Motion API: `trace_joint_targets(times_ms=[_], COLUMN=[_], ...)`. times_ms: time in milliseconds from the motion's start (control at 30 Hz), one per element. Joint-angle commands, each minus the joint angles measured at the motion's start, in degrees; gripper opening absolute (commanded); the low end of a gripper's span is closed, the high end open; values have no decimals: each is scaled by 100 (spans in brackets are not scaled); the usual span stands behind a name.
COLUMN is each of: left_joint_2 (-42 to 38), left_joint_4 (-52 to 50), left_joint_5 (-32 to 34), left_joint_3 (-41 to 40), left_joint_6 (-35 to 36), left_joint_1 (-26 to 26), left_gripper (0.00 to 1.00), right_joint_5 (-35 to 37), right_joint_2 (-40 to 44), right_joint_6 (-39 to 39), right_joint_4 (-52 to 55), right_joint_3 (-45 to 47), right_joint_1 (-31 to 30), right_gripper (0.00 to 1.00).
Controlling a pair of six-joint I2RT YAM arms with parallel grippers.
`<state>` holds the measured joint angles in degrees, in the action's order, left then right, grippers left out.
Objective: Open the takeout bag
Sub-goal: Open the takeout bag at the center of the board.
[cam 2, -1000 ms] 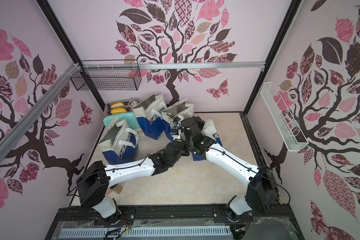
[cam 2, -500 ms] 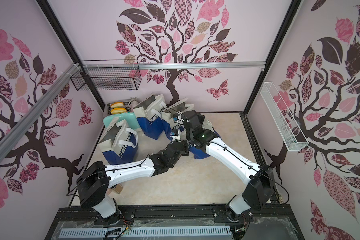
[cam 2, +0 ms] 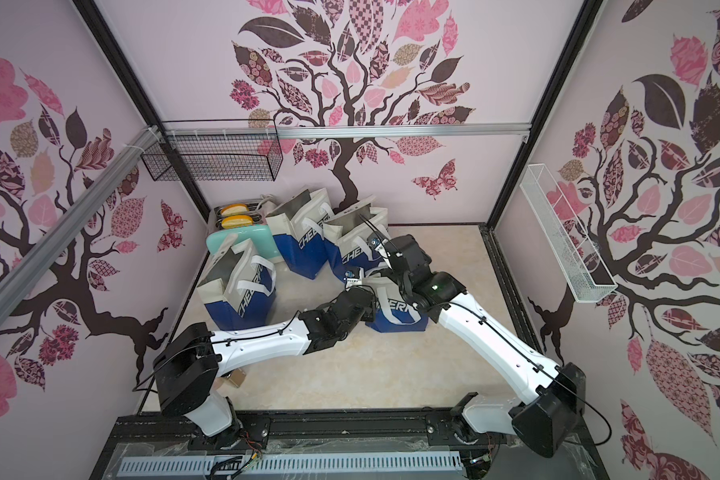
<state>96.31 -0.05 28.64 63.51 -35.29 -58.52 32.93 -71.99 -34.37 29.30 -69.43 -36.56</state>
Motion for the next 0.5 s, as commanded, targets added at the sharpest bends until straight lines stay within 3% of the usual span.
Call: trace_joint_targets(times_ms=[0, 167, 367, 467], left_joint_2=[-103, -111, -116, -111], left_joint_4=[-323, -333, -373, -382], left_joint_5=[-43, -41, -1, 2], left_joint_3=[-49, 1, 39, 62], left_joint_6=[150, 162, 219, 223], left_joint_1=[-19, -19, -20, -28], left_gripper=[0, 0, 0, 0], right_joint_5=[-244, -183, -334, -796], right_joint_2=[275, 639, 1702, 2059], right_joint_6=[721, 984, 1307, 1312], right_joint_4=[-476, -411, -669, -186], right_joint_3=[478, 790, 1089, 972], right_joint_1=[27, 55, 58, 60], right_gripper=[33, 41, 47, 51])
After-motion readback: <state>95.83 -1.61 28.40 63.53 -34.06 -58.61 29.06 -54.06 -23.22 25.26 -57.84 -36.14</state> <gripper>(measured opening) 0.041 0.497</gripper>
